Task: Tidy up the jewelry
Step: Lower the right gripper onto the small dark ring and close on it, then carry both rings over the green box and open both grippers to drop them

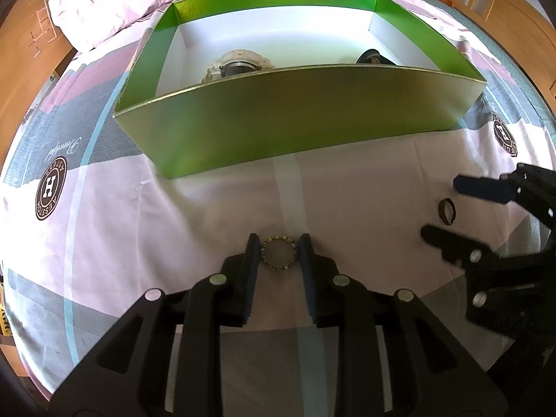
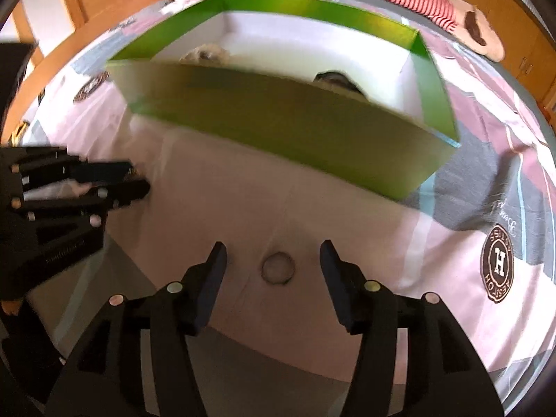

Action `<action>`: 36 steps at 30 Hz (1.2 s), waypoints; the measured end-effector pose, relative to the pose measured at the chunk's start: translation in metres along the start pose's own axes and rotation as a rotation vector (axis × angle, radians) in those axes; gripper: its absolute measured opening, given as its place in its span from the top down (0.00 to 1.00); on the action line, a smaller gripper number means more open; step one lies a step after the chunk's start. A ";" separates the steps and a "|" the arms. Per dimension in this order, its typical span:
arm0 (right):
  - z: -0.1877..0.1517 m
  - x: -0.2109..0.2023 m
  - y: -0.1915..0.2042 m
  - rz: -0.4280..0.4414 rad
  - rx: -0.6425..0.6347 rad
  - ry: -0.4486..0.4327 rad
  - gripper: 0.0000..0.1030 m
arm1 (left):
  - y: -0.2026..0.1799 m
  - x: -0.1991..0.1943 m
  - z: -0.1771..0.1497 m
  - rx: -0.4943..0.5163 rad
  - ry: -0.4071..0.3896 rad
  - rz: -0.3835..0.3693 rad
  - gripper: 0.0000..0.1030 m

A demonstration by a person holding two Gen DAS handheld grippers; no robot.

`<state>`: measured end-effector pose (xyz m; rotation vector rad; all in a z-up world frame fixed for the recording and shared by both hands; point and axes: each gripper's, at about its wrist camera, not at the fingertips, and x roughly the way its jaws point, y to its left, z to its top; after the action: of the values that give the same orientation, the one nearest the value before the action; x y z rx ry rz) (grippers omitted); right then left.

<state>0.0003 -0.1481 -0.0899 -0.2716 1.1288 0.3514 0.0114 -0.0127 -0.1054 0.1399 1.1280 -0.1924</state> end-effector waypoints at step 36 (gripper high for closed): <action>0.006 -0.004 0.002 0.000 0.032 -0.051 0.81 | -0.005 -0.006 -0.001 0.004 -0.018 0.017 0.80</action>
<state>0.0029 -0.1445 -0.0842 -0.2330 1.0831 0.3379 0.0072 -0.0165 -0.1008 0.1512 1.1082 -0.1810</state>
